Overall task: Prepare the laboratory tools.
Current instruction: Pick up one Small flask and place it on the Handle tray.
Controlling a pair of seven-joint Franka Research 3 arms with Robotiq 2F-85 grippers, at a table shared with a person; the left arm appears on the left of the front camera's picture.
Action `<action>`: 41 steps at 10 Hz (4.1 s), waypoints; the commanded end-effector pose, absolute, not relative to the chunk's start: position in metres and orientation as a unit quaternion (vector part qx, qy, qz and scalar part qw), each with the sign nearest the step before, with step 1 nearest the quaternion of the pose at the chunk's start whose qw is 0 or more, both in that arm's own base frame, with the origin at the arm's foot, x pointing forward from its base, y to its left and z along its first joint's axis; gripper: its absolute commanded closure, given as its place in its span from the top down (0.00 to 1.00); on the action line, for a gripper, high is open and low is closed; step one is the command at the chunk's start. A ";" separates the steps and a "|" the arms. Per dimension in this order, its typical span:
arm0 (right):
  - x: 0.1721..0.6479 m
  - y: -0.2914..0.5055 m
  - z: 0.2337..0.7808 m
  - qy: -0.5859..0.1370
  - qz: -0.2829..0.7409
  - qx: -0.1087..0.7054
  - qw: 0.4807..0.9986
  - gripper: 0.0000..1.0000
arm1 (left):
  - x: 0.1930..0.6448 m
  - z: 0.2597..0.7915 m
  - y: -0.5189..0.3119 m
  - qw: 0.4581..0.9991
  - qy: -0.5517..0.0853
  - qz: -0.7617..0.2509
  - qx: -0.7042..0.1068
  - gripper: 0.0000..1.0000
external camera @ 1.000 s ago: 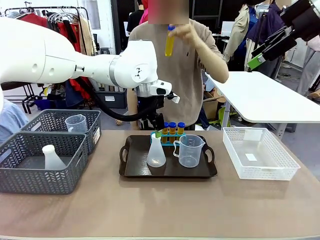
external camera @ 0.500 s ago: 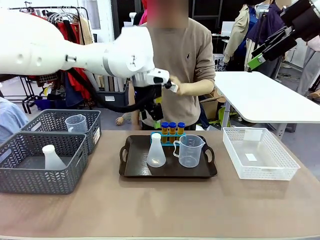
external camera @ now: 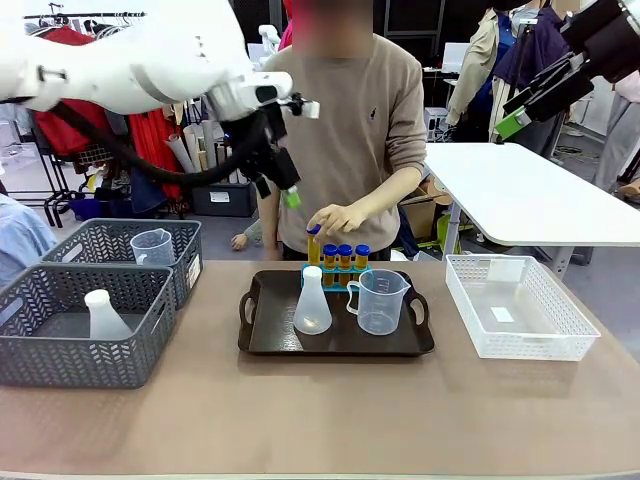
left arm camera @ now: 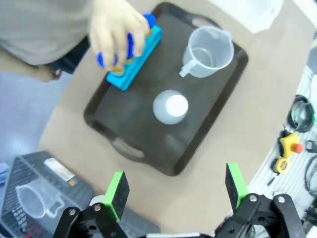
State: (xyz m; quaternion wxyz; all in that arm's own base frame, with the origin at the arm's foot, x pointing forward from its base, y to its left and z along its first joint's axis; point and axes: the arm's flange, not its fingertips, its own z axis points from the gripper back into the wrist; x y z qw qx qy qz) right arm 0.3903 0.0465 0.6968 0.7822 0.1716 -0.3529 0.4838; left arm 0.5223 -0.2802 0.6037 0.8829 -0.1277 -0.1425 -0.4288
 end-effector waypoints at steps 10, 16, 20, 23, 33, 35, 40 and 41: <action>0.391 0.047 0.698 -0.360 0.485 0.183 0.776 1.00 | 0.516 0.649 -0.229 0.874 -0.207 -0.427 -0.103 1.00; 0.391 0.047 0.698 -0.360 0.485 0.183 0.776 1.00 | 0.480 0.749 -0.153 0.817 -0.332 -0.428 -0.196 1.00; 0.391 0.047 0.698 -0.360 0.485 0.183 0.776 1.00 | 0.463 0.765 -0.123 0.786 -0.365 -0.460 -0.192 1.00; 0.391 0.047 0.698 -0.360 0.485 0.183 0.776 1.00 | 0.457 0.763 -0.107 0.776 -0.351 -0.485 -0.198 1.00; 0.391 0.047 0.698 -0.360 0.485 0.183 0.776 1.00 | 0.446 0.730 -0.125 0.730 -0.352 -0.550 -0.200 1.00; 0.391 0.047 0.698 -0.360 0.485 0.183 0.776 1.00 | 0.445 0.735 -0.124 0.729 -0.360 -0.550 -0.190 1.00; 0.391 0.047 0.698 -0.360 0.485 0.183 0.776 1.00 | 0.454 0.738 -0.126 0.740 -0.339 -0.545 -0.199 1.00; 0.391 0.047 0.698 -0.360 0.485 0.183 0.776 1.00 | 0.454 0.738 -0.126 0.740 -0.339 -0.545 -0.199 1.00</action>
